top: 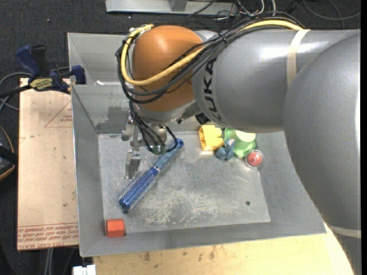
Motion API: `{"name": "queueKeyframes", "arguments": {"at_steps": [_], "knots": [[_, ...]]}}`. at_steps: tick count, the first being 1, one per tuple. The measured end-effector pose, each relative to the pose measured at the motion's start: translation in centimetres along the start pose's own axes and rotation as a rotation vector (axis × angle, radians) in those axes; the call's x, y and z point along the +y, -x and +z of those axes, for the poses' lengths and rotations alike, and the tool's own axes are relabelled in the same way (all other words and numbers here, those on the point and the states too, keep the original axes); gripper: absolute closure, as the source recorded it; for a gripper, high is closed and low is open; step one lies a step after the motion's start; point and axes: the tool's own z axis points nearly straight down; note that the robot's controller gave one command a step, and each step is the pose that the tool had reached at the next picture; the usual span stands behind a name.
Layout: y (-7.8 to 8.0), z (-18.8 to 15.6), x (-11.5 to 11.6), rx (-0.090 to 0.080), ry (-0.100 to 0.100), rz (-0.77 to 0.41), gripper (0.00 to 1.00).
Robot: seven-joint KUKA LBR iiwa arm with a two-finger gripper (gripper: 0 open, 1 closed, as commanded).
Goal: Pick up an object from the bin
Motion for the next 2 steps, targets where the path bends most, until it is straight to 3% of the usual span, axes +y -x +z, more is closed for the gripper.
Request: {"name": "queueKeyframes", "arguments": {"at_steps": [1, 2], "knots": [[-3.23, 12.82, -1.39, -0.018, 0.008, -0.09, 0.0], [-3.02, 12.53, -1.46, -0.023, 0.009, -0.088, 1.0]]}}
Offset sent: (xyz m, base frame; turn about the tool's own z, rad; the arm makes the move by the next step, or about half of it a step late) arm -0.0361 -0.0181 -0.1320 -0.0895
